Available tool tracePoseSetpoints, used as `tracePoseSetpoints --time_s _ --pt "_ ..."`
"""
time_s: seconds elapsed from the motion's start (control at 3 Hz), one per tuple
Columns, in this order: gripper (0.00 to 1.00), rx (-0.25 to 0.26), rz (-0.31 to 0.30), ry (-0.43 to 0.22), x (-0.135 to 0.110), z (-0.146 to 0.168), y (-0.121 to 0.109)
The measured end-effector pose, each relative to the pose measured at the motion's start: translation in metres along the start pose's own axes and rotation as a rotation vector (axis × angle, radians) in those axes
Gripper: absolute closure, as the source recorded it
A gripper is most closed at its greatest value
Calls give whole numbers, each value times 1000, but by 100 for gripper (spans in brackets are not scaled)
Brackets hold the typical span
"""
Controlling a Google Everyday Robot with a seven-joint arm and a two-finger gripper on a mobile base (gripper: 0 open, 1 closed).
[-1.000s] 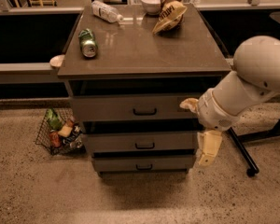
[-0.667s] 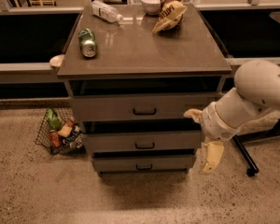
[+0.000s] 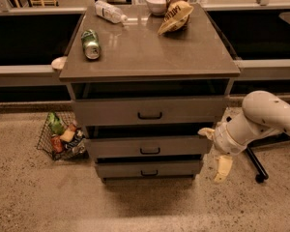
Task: Open middle drawer
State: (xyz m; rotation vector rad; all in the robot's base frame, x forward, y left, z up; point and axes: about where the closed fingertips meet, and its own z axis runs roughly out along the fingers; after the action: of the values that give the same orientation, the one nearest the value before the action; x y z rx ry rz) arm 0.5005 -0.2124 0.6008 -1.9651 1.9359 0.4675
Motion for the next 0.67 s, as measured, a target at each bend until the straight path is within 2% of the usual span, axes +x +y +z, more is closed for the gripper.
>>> tracePoseSetpoints --time_s 0.67 --pt "0 -4 5 17 3 9 -1"
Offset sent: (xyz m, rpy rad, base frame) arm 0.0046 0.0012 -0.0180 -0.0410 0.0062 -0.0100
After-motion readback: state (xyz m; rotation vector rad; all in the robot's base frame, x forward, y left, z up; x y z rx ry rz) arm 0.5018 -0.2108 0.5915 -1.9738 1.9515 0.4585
